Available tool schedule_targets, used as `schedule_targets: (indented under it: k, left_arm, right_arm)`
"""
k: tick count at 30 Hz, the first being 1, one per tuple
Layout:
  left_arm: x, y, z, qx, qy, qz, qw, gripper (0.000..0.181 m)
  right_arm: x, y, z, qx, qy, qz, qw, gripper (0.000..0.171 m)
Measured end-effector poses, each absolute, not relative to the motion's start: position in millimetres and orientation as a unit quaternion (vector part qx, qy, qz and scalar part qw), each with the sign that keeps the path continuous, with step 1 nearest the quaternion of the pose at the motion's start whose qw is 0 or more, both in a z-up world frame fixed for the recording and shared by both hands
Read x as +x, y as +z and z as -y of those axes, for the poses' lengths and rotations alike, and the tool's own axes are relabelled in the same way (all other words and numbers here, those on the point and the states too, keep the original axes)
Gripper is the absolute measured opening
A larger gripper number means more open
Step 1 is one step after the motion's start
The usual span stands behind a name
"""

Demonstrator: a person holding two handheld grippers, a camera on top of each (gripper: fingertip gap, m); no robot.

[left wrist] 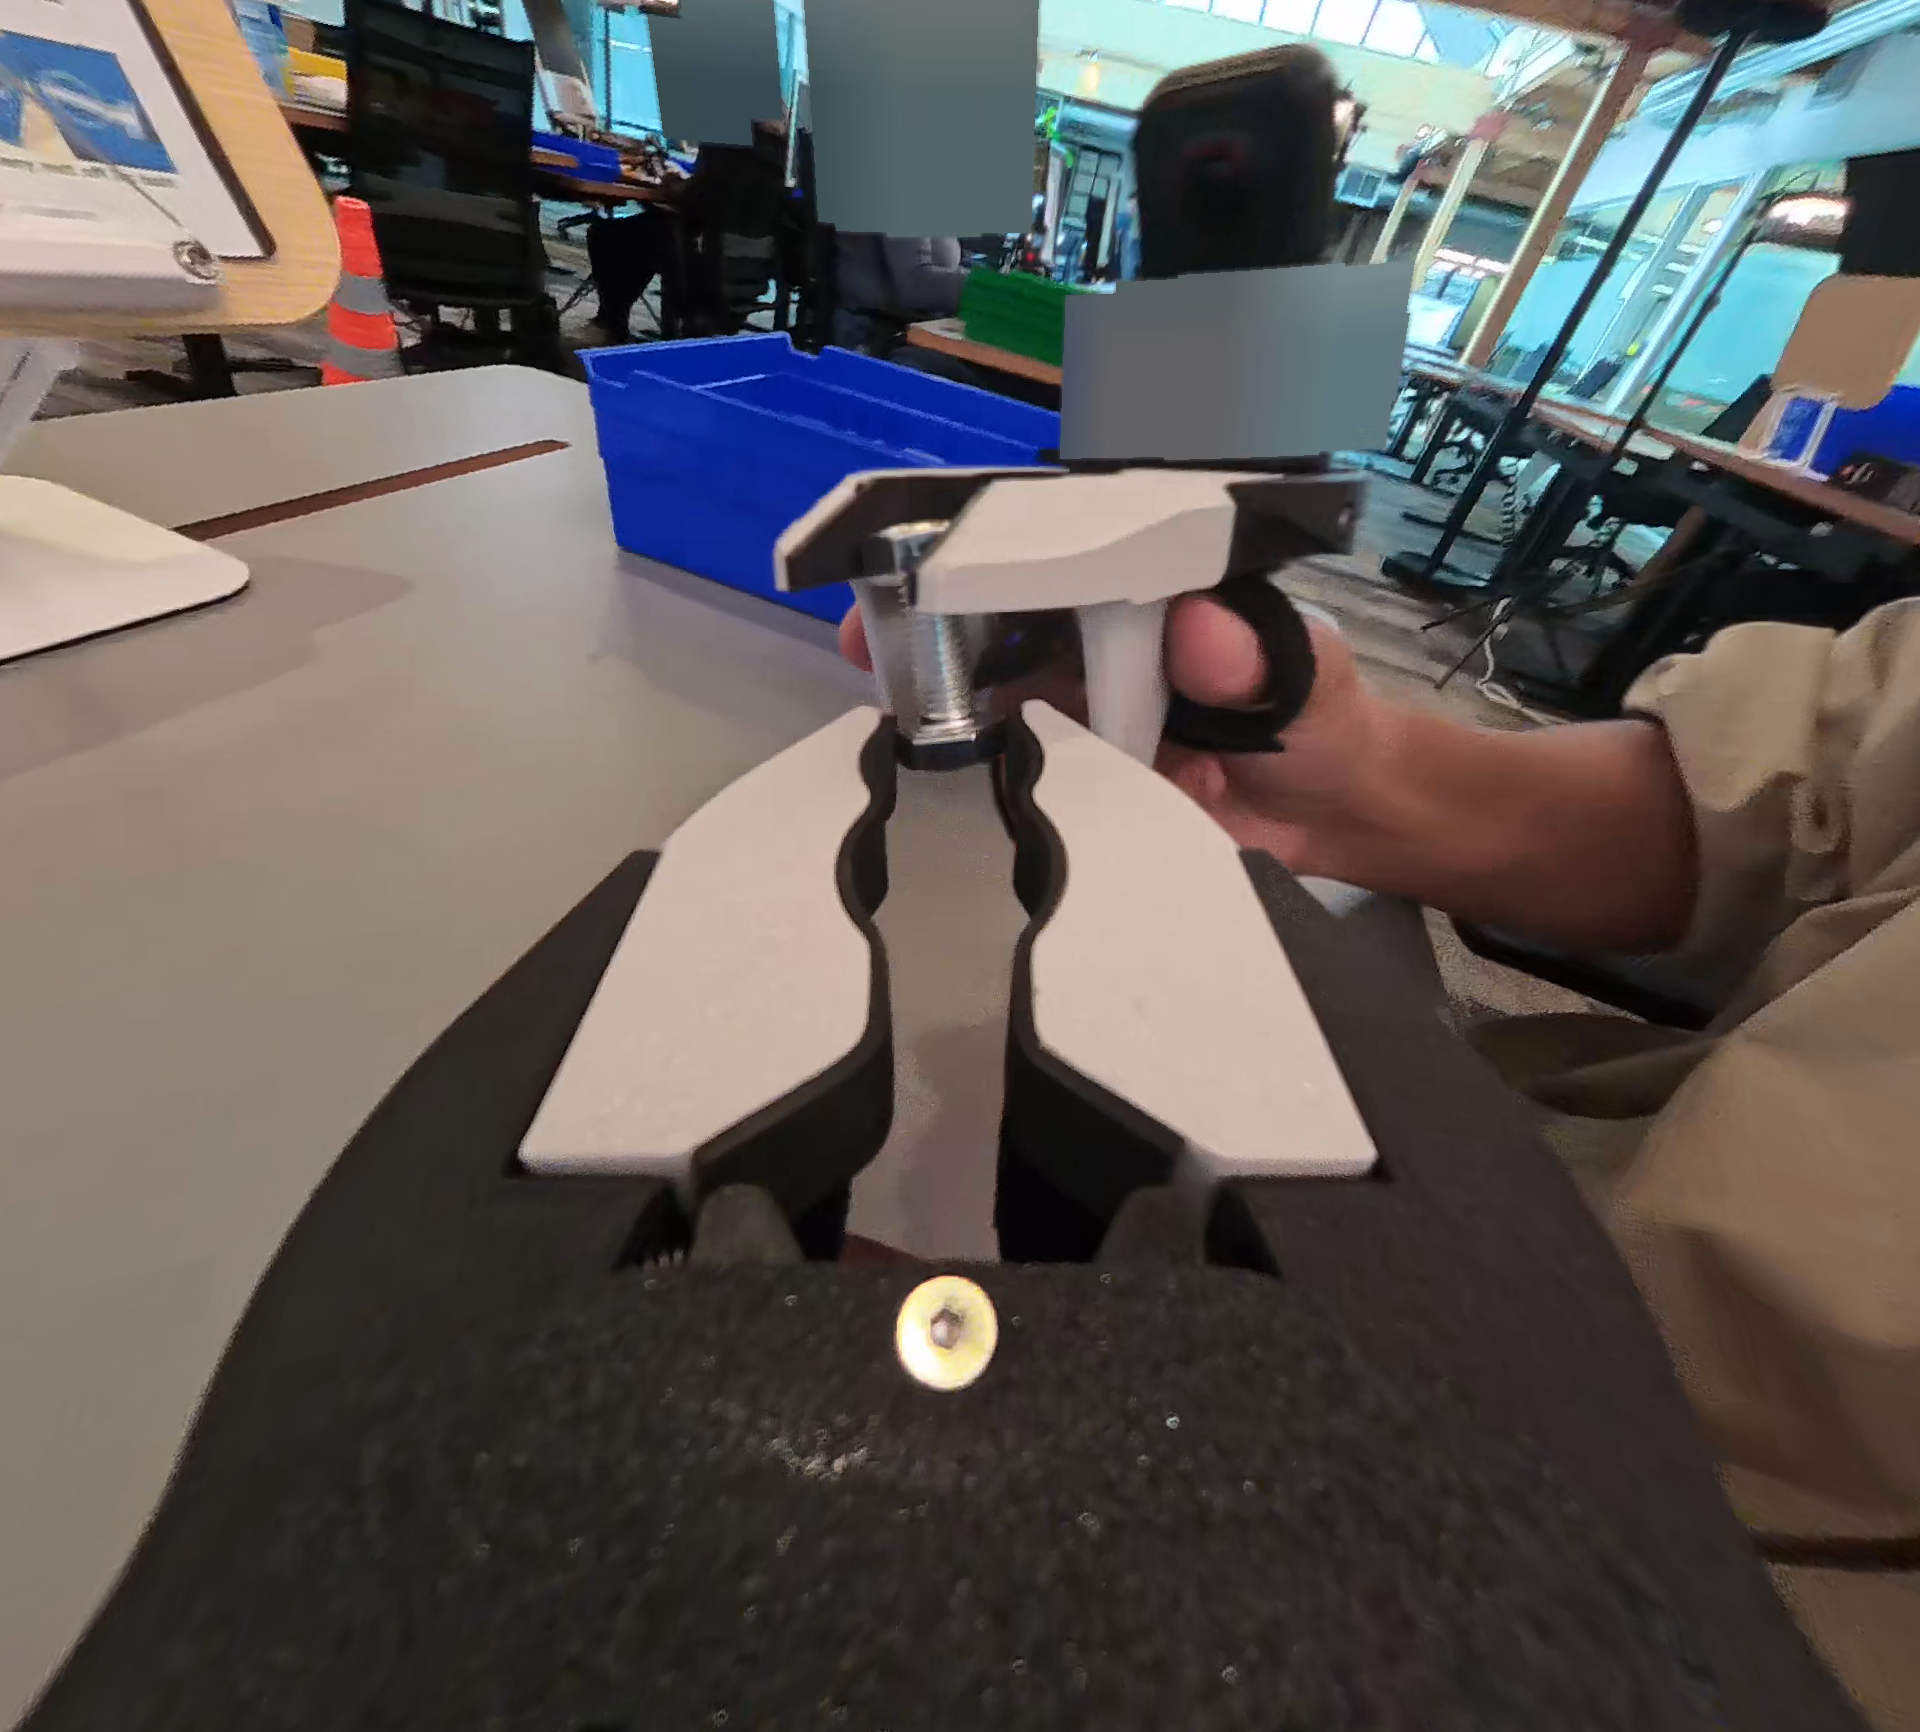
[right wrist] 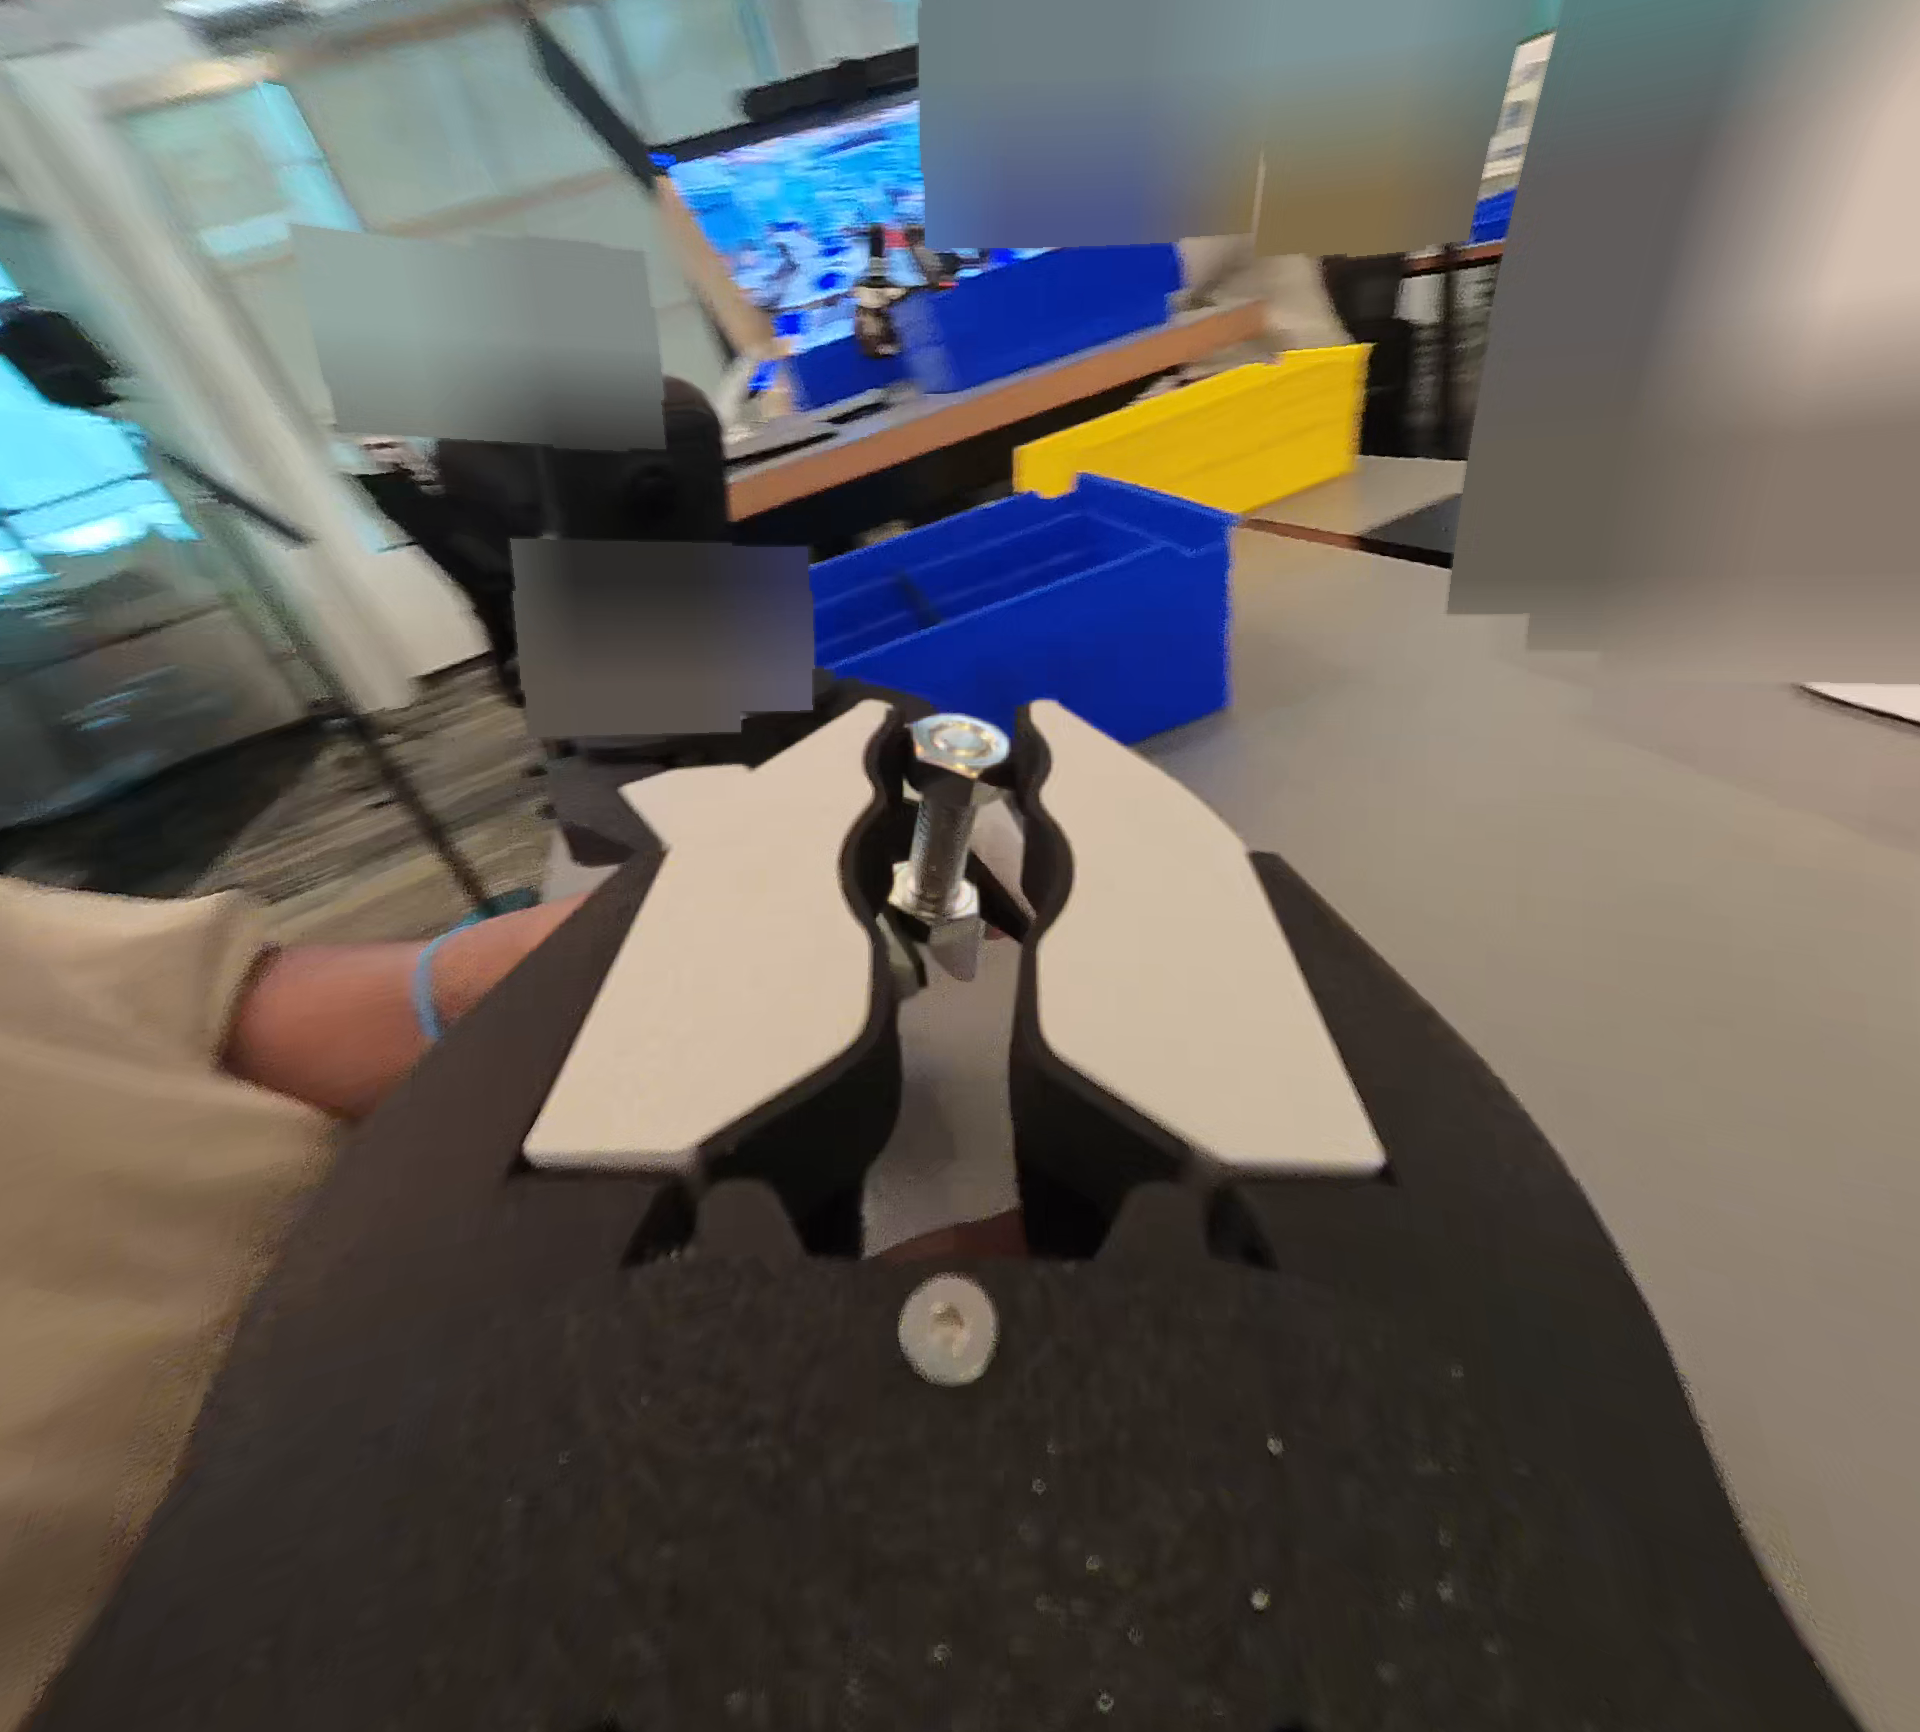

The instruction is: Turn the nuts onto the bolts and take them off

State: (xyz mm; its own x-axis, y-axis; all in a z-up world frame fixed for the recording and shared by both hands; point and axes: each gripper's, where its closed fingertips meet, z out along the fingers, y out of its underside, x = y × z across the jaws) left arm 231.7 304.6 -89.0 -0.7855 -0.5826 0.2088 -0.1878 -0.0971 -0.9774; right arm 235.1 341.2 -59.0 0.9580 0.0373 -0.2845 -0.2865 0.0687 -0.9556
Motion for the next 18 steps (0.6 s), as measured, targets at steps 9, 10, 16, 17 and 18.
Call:
schedule_targets:
  k: [9, 10, 16, 17, 18]
  left_arm:
    - [229, -88, -299, -0.285, -0.684, -0.657, 0.142, 0.019]
    - [227, -88, -299, -0.283, -0.687, -0.656, 0.131, 0.019]
    - [209, -76, -289, -0.244, -0.726, -0.641, 0.05, 0.019]
    - [207, -75, -287, -0.239, -0.731, -0.639, 0.037, 0.019]
    - [206, -75, -286, -0.236, -0.732, -0.638, 0.036, 0.019]
  right_arm:
    - [235, -55, -333, -0.681, 0.002, -0.142, 0.719, 0.029]
    - [232, -50, -329, -0.674, 0.011, -0.115, 0.73, 0.038]
    - [222, -35, -304, -0.638, 0.252, 0.01, 0.728, 0.046]
    - [218, -36, -302, -0.636, 0.288, 0.03, 0.715, 0.046]
    - [216, -39, -302, -0.639, 0.312, 0.044, 0.701, 0.046]
